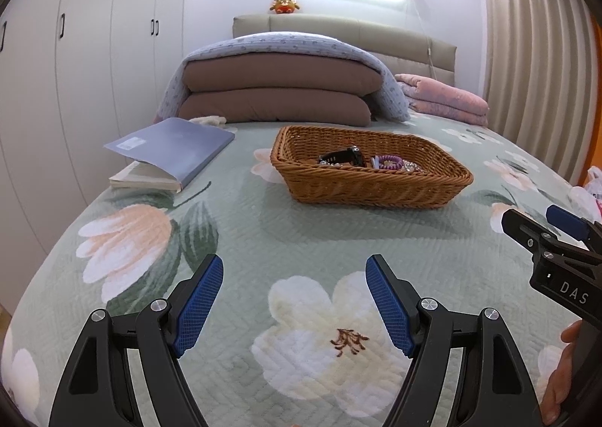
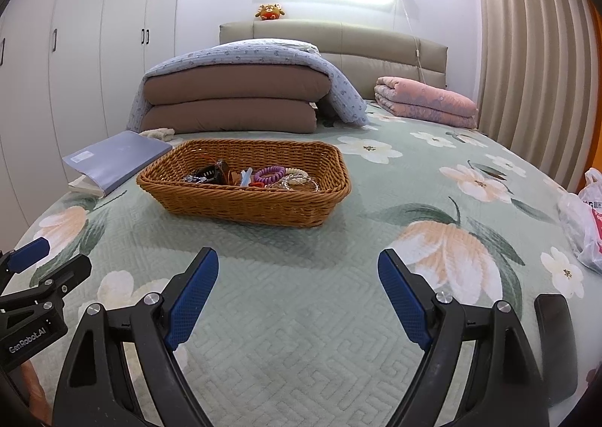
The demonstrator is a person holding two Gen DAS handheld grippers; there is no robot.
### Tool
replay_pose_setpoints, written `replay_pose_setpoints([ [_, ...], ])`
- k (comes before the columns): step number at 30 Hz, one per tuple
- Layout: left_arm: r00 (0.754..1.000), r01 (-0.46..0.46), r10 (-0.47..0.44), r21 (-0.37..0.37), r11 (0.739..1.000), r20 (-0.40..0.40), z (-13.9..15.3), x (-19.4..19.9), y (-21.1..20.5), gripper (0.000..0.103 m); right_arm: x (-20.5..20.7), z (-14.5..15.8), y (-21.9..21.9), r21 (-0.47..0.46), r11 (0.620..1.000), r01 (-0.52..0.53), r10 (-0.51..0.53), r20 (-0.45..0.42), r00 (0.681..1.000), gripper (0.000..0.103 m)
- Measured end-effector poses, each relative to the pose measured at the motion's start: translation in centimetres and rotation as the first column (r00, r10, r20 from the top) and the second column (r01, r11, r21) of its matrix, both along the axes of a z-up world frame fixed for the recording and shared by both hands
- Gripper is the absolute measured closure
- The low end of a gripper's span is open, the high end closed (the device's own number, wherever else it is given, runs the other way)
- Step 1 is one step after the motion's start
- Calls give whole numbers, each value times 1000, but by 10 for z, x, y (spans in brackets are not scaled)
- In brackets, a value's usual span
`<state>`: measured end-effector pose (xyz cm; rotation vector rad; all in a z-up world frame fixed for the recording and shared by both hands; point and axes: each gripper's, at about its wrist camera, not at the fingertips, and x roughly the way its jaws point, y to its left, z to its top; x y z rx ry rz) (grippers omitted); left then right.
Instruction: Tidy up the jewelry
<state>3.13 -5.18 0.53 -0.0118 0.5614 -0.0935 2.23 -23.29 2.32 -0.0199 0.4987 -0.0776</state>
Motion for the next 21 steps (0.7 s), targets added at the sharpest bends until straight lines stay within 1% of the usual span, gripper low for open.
replay_pose_setpoints([
  [21, 1000, 11, -11, 13, 1000, -1, -2, 0, -1, 24, 0, -2, 2, -1, 1000, 5, -5, -7, 1000, 15],
])
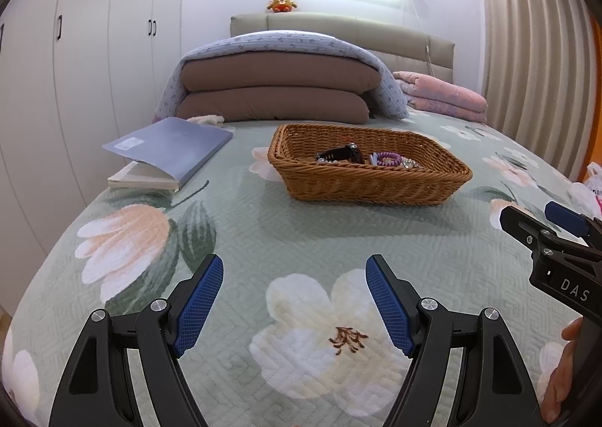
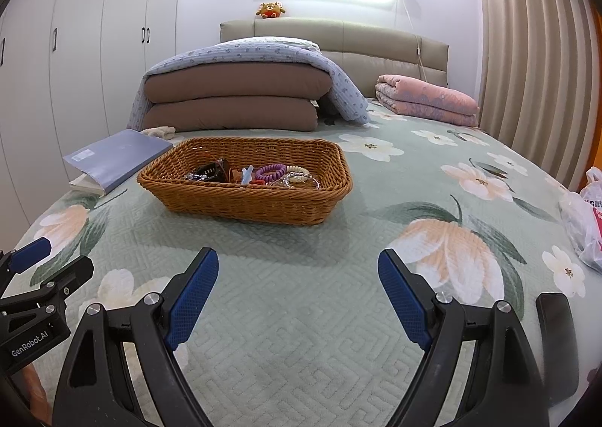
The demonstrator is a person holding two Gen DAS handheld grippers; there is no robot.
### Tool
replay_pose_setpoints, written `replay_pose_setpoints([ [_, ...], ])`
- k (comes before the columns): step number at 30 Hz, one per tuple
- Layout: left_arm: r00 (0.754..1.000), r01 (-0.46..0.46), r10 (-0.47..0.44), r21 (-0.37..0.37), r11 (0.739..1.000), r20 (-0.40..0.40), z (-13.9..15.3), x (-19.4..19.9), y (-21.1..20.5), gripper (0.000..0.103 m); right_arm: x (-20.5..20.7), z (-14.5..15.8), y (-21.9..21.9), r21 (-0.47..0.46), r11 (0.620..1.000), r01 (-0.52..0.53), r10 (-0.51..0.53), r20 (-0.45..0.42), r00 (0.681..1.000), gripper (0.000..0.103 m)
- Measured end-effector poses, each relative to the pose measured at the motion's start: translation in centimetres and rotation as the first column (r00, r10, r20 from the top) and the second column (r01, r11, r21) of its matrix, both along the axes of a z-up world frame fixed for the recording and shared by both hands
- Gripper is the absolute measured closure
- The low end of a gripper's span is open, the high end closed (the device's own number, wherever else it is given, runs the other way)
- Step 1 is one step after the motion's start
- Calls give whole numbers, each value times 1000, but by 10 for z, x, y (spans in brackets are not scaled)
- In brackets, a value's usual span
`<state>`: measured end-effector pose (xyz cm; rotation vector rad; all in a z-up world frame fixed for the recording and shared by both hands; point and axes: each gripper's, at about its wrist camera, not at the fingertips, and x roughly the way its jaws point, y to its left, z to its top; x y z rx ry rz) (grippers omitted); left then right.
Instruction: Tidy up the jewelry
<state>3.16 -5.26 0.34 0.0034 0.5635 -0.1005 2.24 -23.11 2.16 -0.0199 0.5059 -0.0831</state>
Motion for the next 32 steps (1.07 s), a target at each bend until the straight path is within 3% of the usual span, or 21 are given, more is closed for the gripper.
replay_pose_setpoints([
  [27, 1000, 6, -6, 3, 1000, -10, -2, 3, 1, 24, 2, -2, 0, 1, 1000, -3, 3, -9, 1000, 15],
  [32, 999, -19, 19, 11, 1000, 28, 0, -1, 3, 24, 2, -2, 1, 1, 1000, -4, 4, -7, 1000, 15],
])
